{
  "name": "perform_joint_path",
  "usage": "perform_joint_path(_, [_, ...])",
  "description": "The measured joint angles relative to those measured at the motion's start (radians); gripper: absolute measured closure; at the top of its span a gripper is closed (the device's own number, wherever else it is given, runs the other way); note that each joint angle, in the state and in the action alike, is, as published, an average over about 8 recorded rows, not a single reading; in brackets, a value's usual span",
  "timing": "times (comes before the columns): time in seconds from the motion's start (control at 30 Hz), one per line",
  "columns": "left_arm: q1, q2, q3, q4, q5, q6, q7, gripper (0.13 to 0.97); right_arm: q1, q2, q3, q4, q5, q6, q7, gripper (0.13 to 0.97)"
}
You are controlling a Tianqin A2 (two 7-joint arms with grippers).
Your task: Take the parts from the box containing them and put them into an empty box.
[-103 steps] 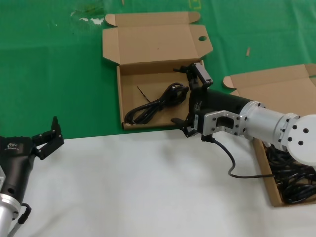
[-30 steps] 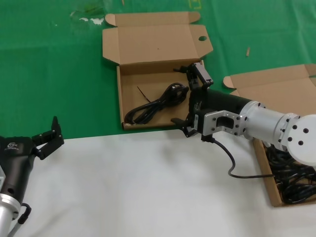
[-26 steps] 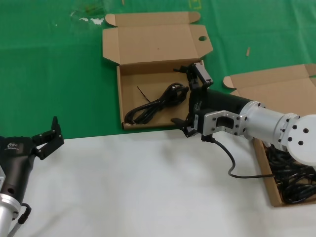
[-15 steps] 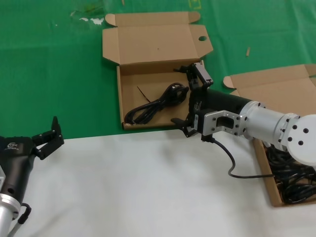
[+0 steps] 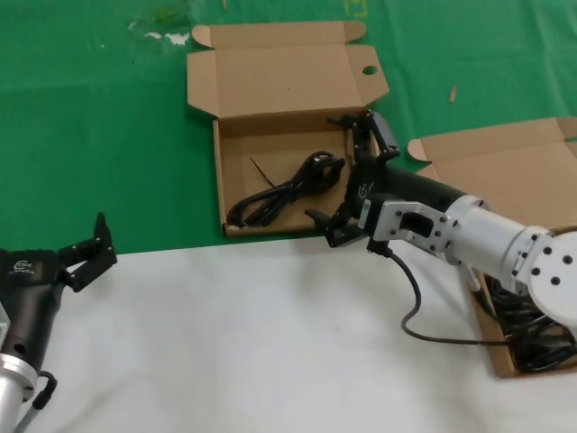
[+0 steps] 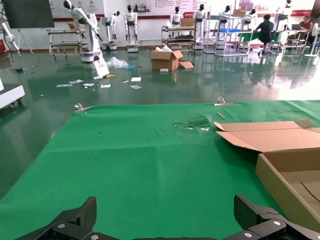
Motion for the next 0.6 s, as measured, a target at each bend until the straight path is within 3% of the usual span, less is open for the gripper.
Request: perform_joint_path(0.6, [0.0, 0.0, 0.0, 0.0, 0.0, 0.0, 0.0, 0.132, -0.145, -0.04, 0.105, 0.065, 0.123, 0.134, 0.091, 0.129])
